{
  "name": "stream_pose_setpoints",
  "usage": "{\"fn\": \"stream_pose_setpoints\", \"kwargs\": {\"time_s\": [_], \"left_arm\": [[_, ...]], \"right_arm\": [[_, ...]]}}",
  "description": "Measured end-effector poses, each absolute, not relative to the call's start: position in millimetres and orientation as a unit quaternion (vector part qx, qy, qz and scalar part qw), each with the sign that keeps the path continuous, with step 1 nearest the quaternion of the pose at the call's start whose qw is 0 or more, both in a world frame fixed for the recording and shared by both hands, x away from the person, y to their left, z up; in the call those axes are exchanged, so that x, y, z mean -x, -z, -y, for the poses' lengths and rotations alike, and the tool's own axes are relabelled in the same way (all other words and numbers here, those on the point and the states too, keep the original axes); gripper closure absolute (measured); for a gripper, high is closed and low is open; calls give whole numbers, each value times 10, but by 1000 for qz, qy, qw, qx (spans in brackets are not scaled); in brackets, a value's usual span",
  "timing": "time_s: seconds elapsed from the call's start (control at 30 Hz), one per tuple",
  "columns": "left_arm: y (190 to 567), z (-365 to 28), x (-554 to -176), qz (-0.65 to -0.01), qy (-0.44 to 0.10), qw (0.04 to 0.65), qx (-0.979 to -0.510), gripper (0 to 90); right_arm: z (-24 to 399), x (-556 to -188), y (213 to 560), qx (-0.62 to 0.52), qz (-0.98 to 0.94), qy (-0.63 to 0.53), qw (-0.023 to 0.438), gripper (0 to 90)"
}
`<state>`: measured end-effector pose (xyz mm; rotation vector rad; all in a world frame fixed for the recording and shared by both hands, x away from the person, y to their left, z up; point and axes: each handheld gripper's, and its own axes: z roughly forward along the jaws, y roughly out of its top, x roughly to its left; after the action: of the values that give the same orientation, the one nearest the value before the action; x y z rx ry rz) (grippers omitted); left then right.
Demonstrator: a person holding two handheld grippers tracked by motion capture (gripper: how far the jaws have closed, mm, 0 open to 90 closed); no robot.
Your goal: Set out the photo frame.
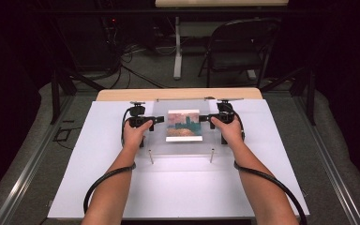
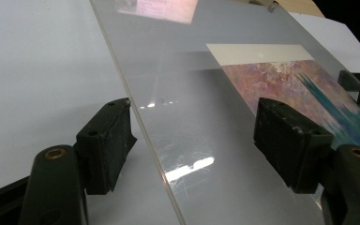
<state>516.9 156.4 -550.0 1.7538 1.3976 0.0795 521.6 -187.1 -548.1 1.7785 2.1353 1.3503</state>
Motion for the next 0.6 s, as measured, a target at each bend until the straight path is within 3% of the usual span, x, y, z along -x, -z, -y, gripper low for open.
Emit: {"fn": "stream_pose_setpoints", "kwargs": {"time_s": [0.2, 0.6], "left_arm": [[5525, -1569, -5165, -566, -10, 441, -697, 281], [5516, -1542, -5161, -571, -20, 438, -694, 280]], "right_arm": [[1859, -5212, 5463, -574, -695, -431, 29, 309], [1846, -5209, 5455, -572, -697, -431, 37, 309]]}}
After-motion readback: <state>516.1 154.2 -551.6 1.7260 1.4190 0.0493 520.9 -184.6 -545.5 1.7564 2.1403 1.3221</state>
